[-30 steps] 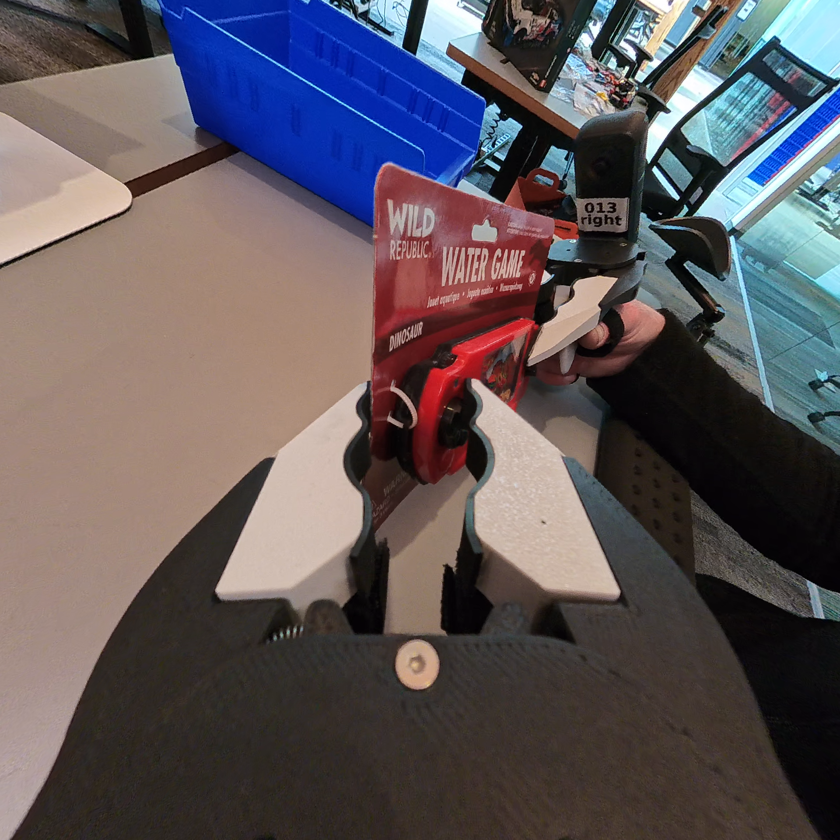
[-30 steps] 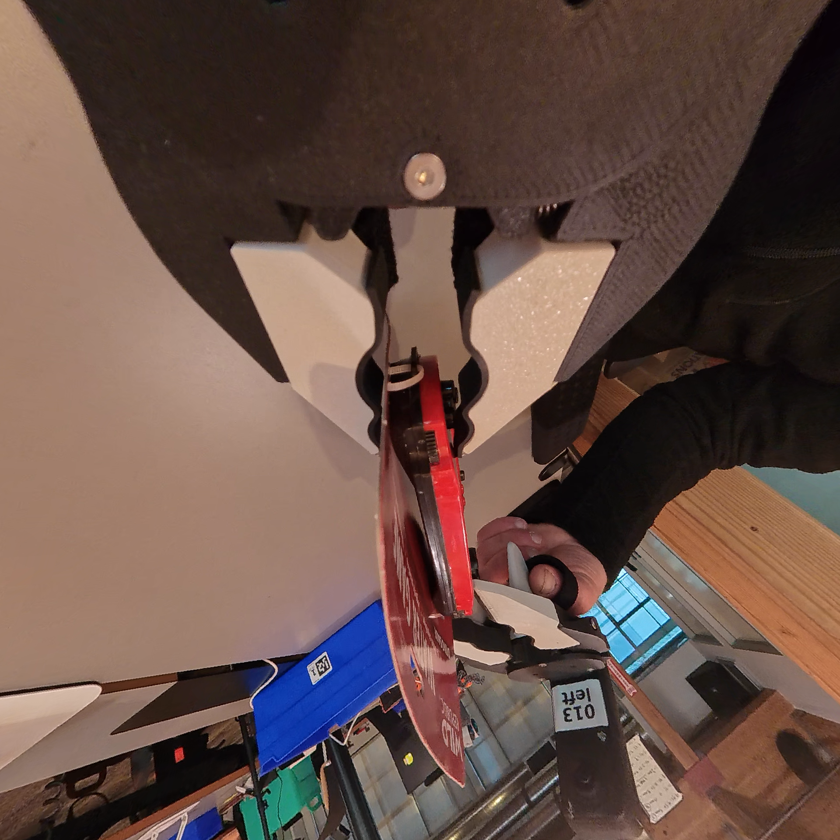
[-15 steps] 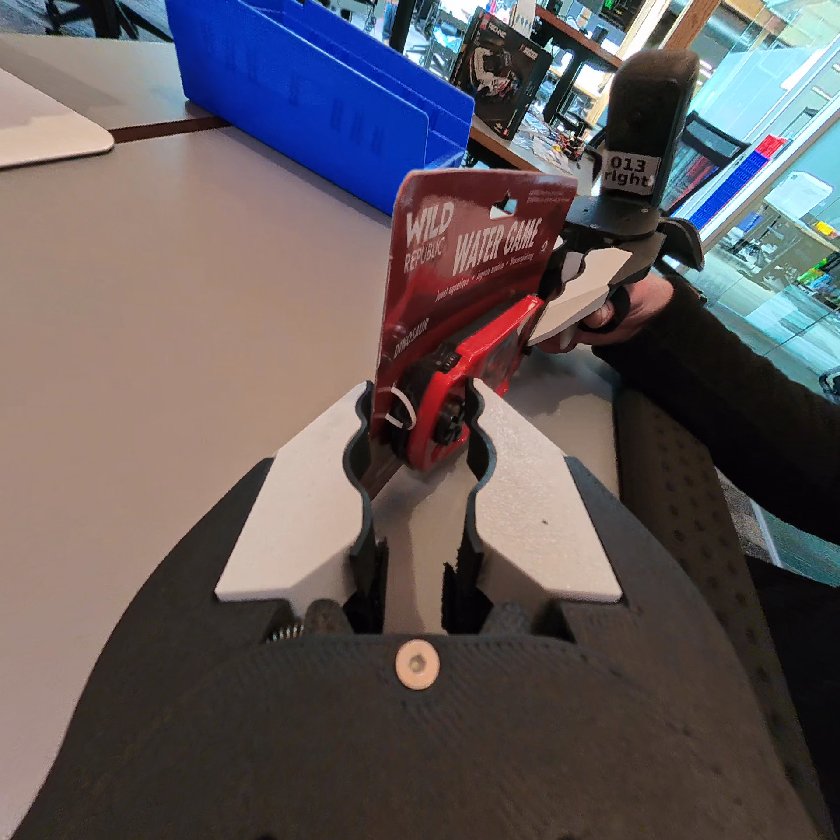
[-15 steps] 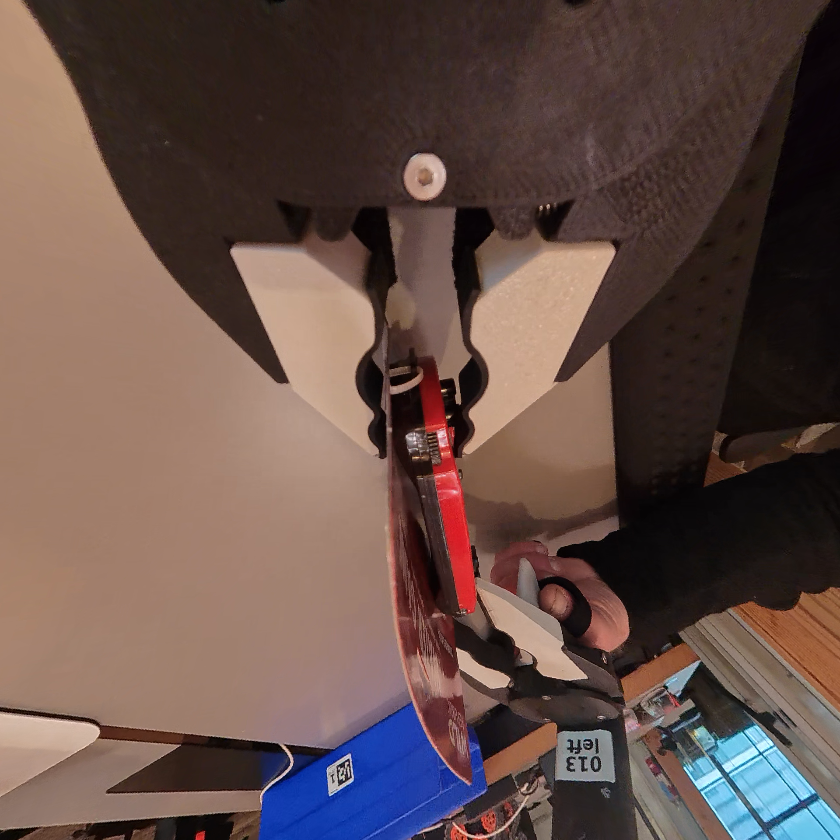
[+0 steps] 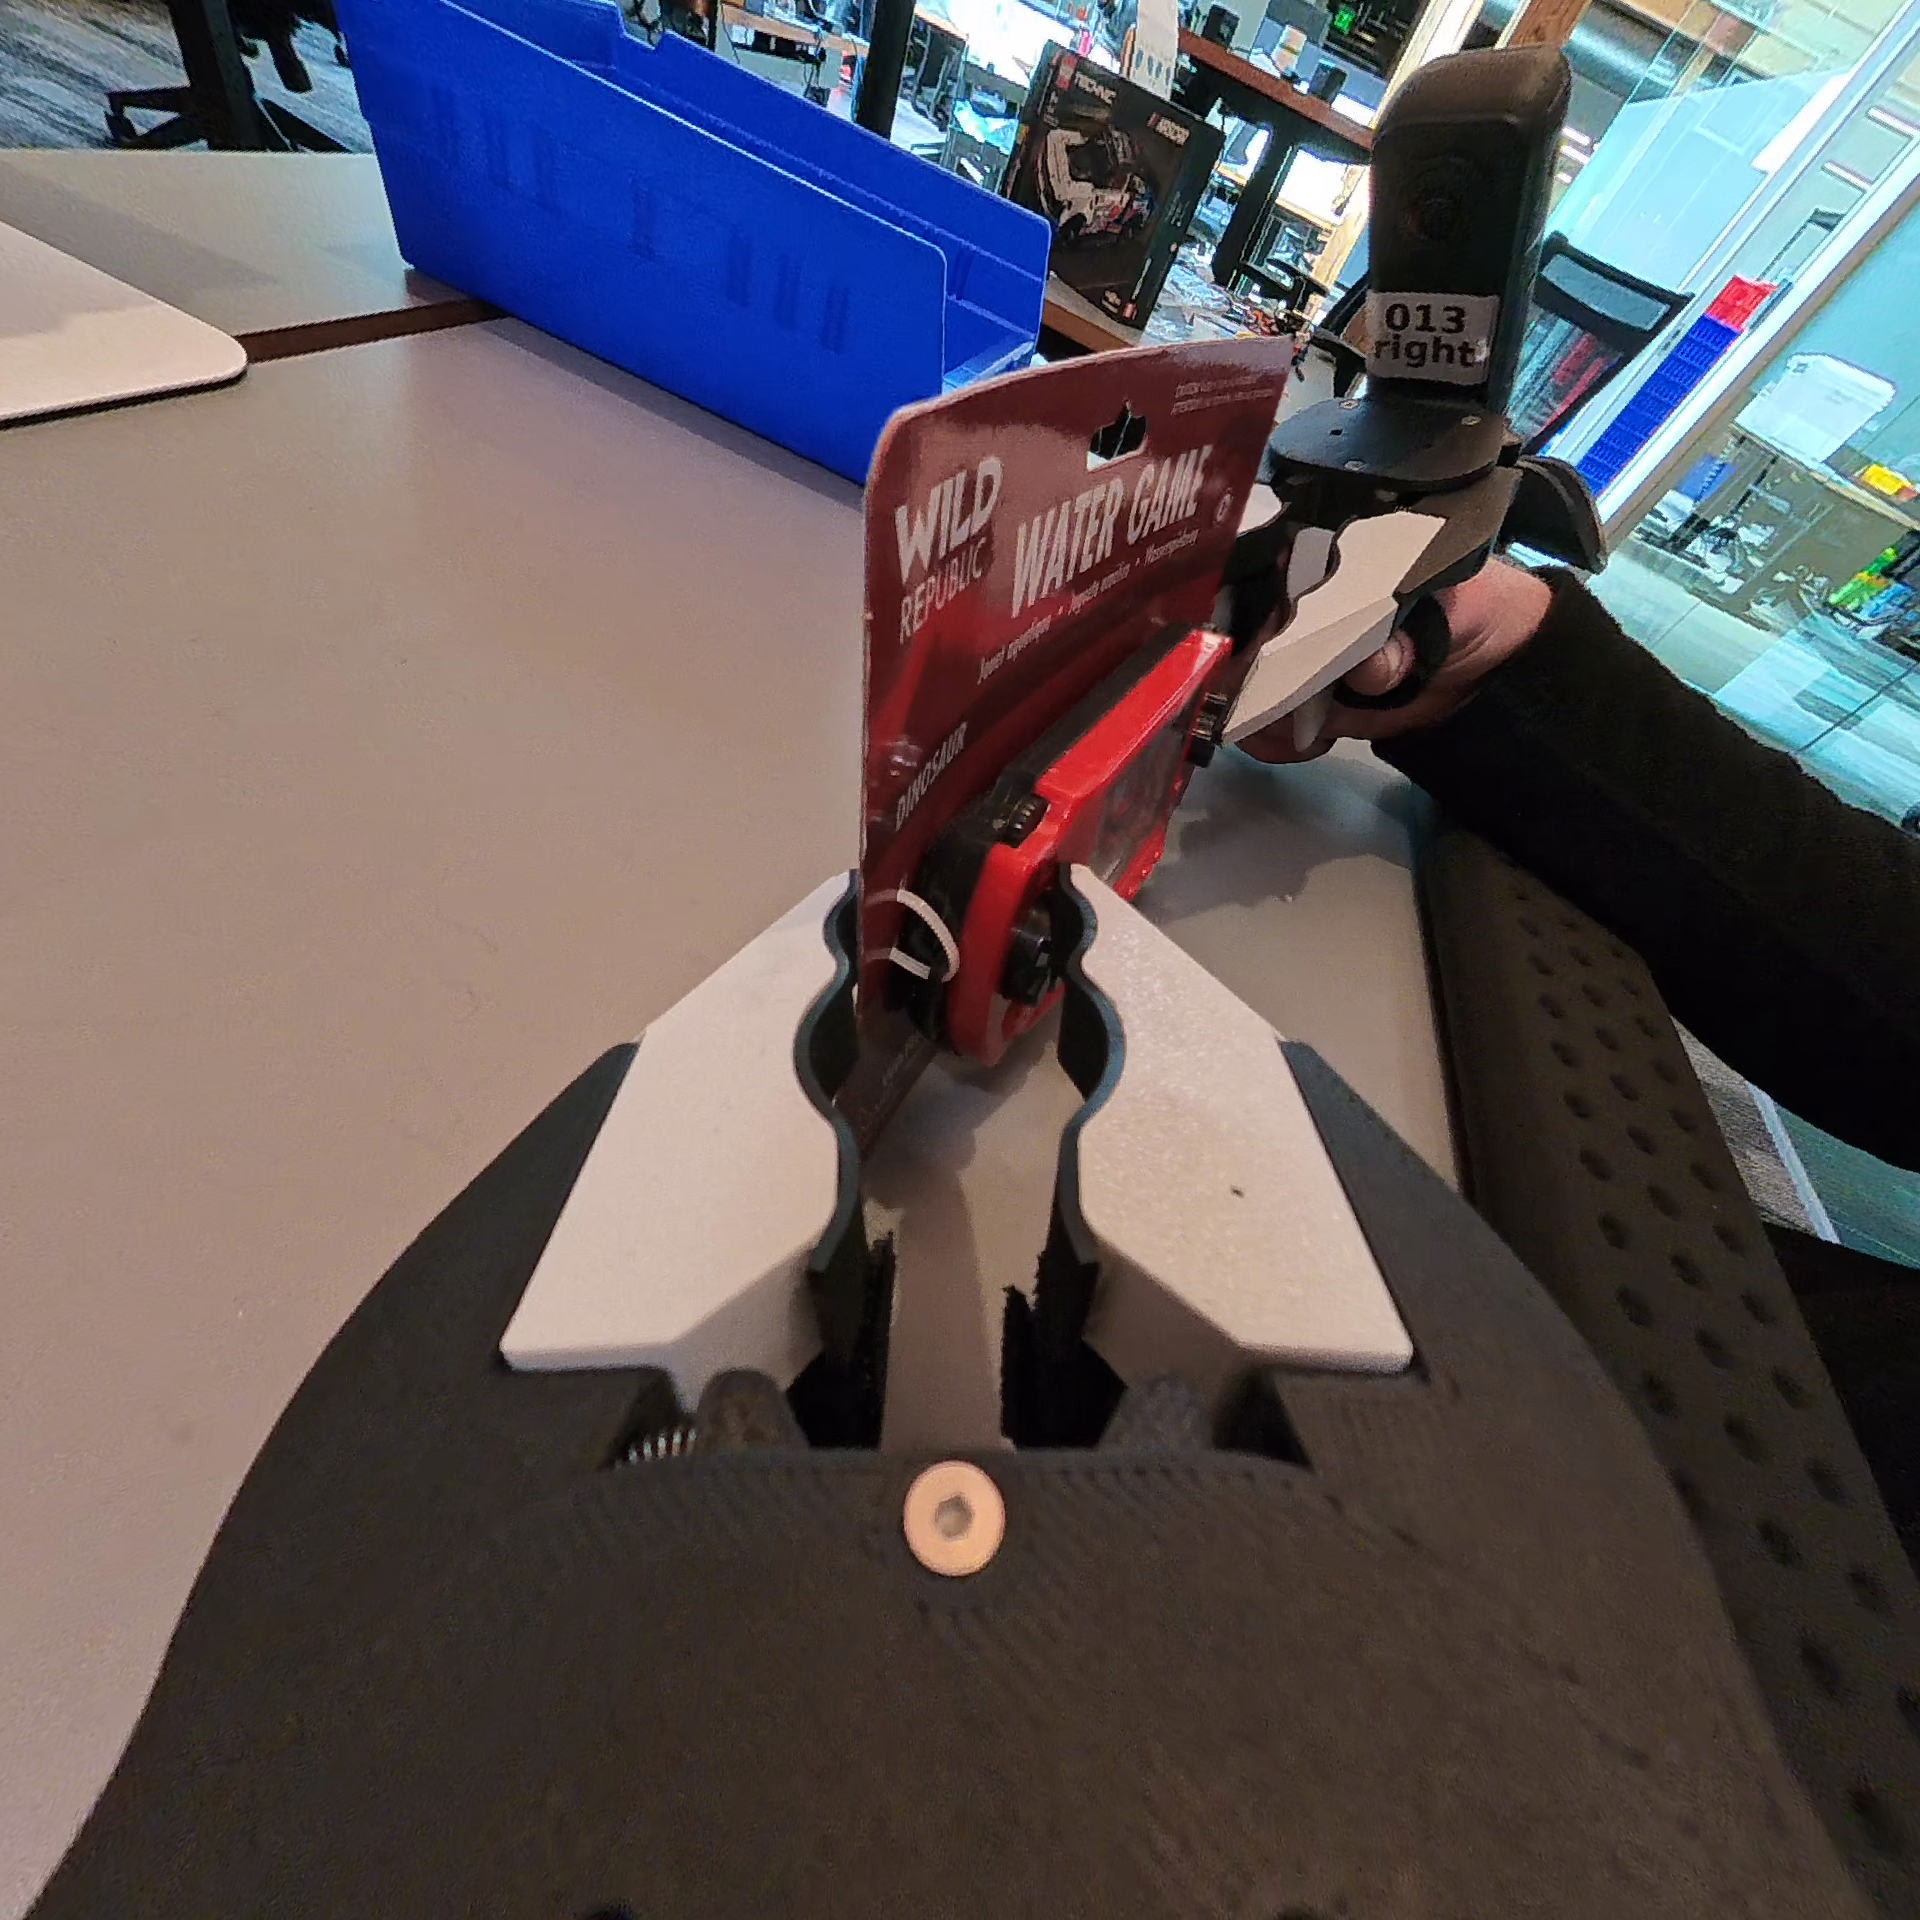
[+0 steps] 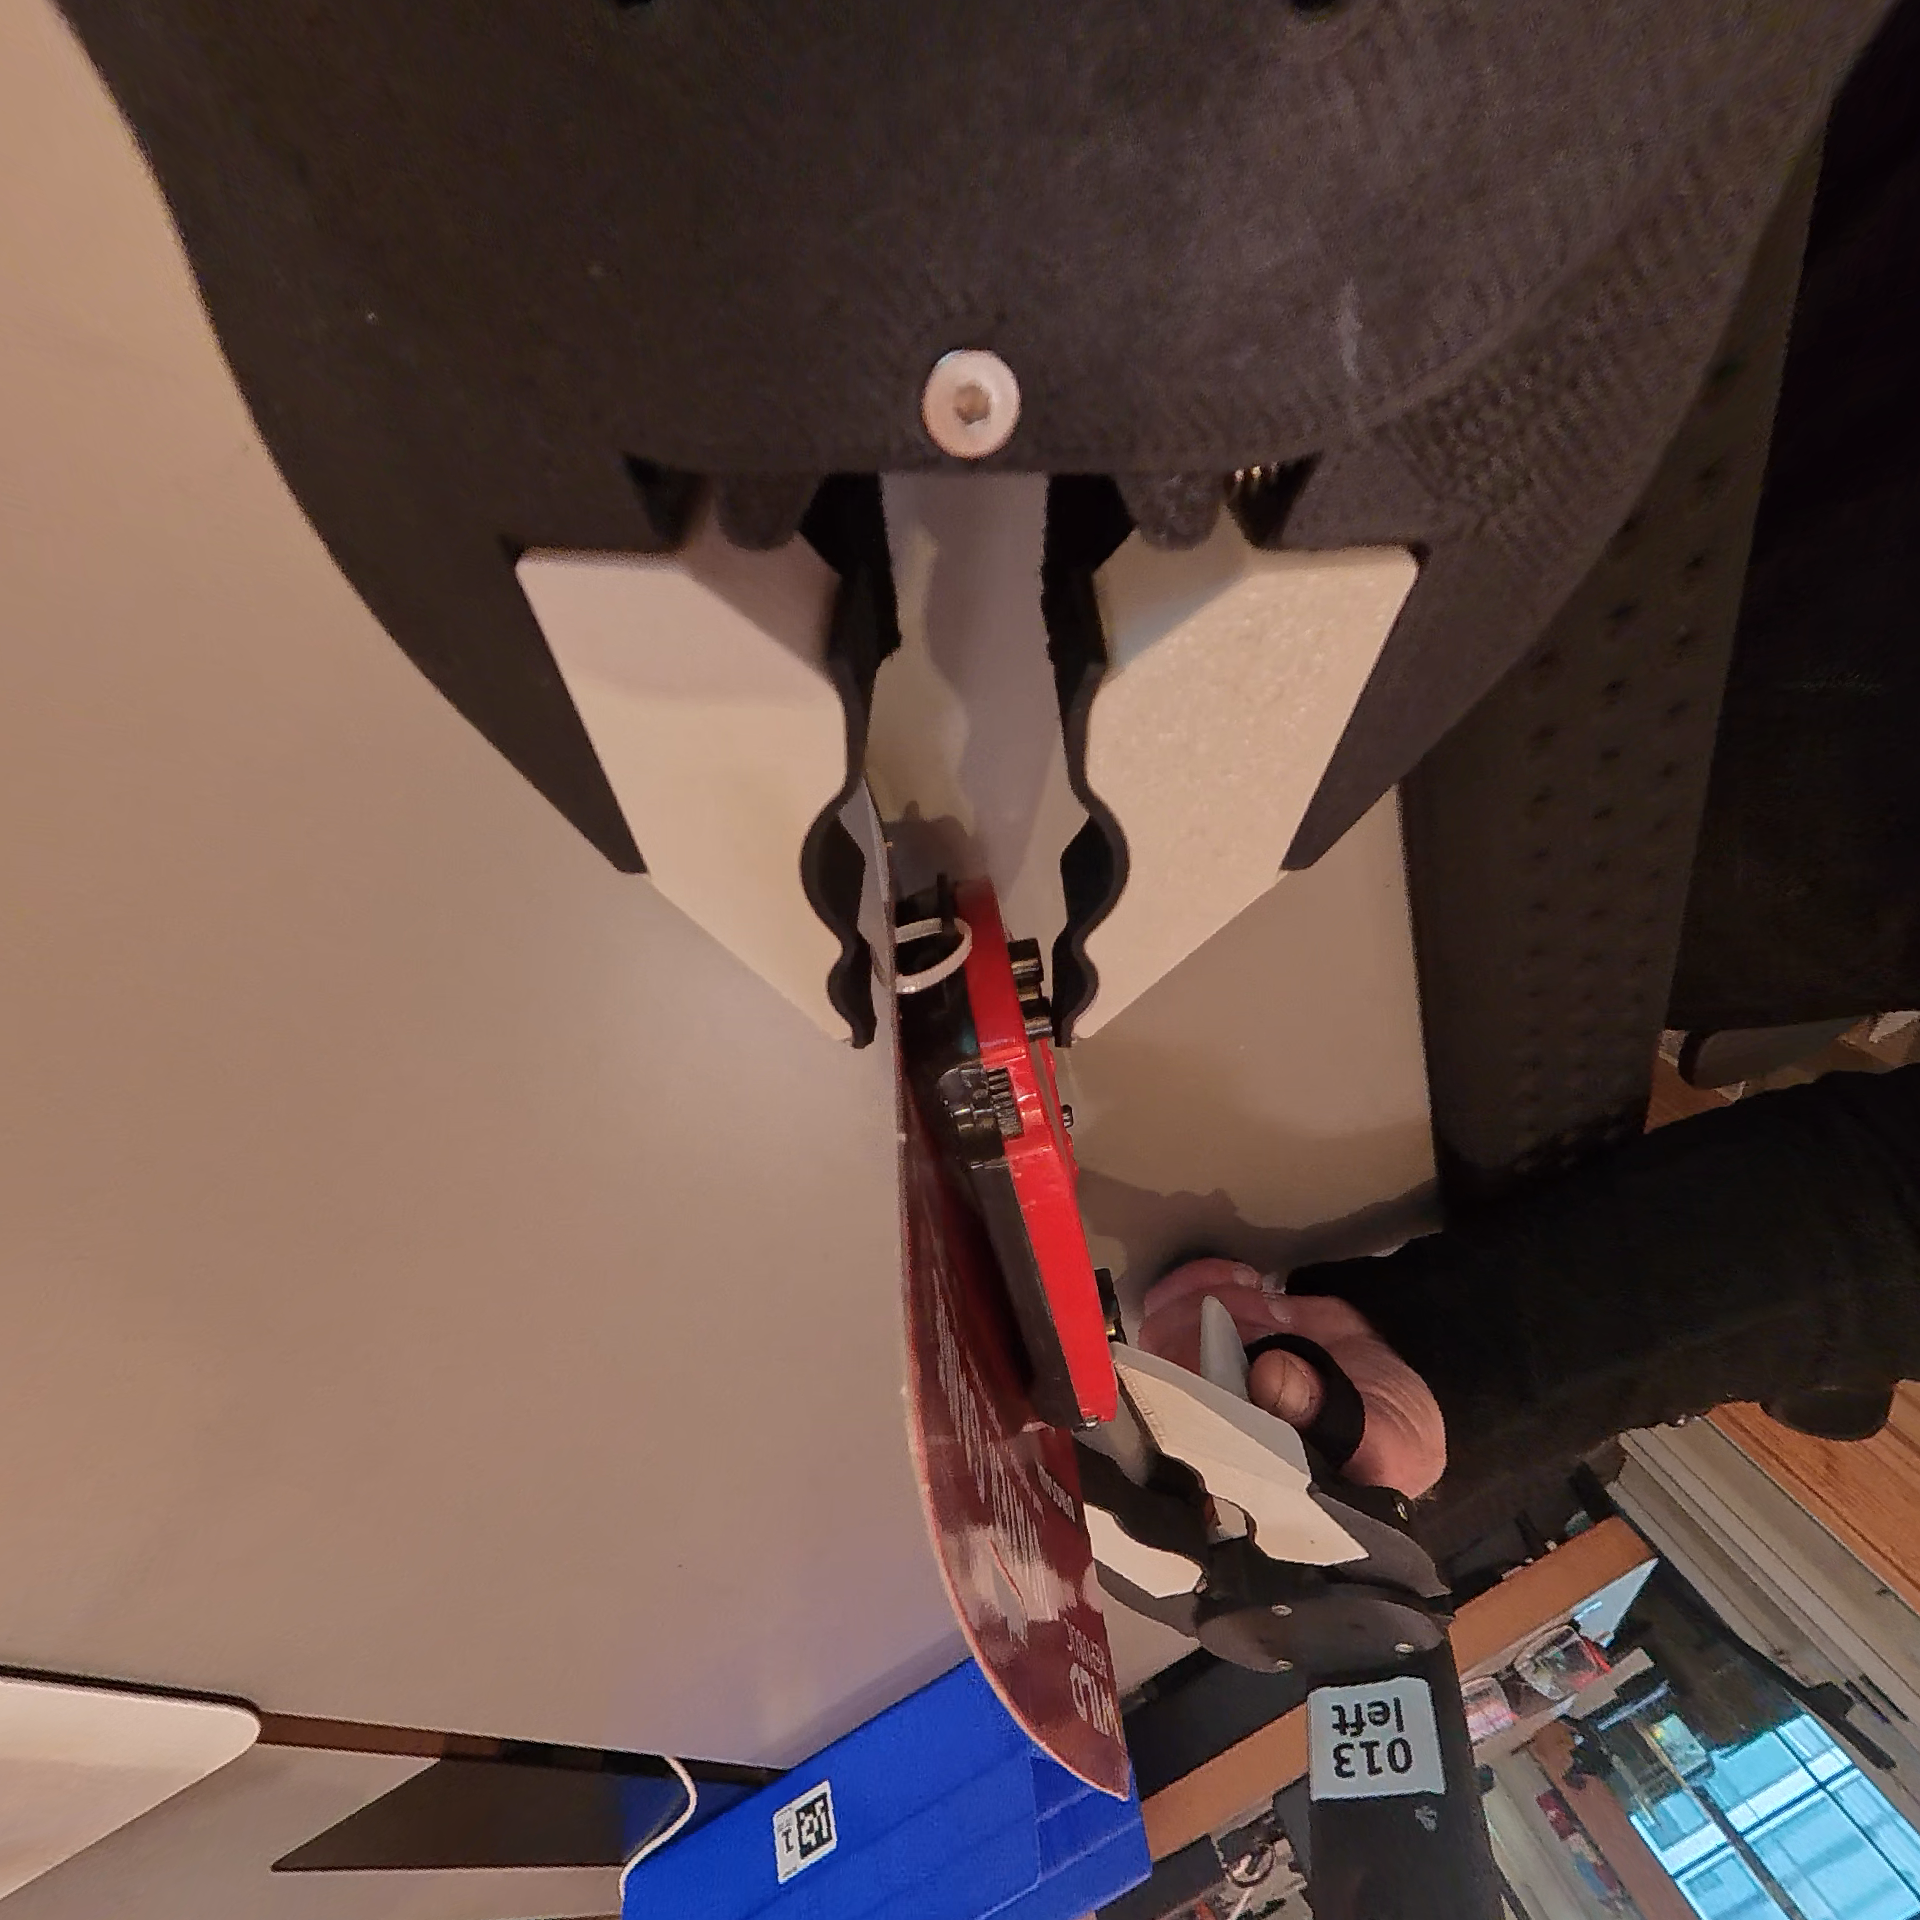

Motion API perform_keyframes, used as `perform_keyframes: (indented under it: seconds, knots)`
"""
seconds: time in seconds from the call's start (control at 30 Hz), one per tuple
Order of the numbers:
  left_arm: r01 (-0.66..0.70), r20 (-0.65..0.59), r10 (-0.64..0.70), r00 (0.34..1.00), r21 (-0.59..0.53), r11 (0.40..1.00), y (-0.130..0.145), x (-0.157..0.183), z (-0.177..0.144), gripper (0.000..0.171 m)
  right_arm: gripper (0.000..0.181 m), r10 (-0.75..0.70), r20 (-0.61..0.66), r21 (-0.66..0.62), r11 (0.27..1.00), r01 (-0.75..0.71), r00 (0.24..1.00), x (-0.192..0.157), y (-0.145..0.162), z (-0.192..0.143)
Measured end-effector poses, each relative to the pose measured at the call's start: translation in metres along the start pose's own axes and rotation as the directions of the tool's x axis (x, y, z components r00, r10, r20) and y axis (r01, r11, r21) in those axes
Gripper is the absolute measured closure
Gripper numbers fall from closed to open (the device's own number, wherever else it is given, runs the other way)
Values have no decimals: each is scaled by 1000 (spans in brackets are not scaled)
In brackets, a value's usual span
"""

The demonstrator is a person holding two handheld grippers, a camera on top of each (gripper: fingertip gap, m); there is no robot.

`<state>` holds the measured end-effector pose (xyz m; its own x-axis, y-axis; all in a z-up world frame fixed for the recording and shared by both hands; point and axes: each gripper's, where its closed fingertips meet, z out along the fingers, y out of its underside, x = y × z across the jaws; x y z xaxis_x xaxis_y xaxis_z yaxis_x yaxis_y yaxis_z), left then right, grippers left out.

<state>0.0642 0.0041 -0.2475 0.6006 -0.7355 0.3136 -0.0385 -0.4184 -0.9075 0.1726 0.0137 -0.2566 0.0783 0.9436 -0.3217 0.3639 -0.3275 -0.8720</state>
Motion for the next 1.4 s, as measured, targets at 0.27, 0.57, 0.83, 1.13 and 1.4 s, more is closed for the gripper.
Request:
perform_keyframes:
  seconds: [0.27,0.57,0.83,1.13,1.4]
  knots:
    - [3,-5,-3,1000,-6,1000,1,1,-1,137,155,3,41,5,1000,-3,999,-3,0,1]
    - [-6,-10,5,1000,-36,999,4,3,-6,136,154,-4,53,1,1000,4,999,-6,1,2]
    - [-2,-8,2,1000,-35,999,4,1,-6,138,149,-4,42,-3,1000,4,999,-6,2,2]
    - [4,25,-4,1000,-30,1000,4,-1,-6,135,151,-49,11,-31,998,49,999,-6,4,2]
    - [-33,53,38,998,-90,995,15,-3,-11,113,155,-60,33,-37,997,61,998,-9,4,4]
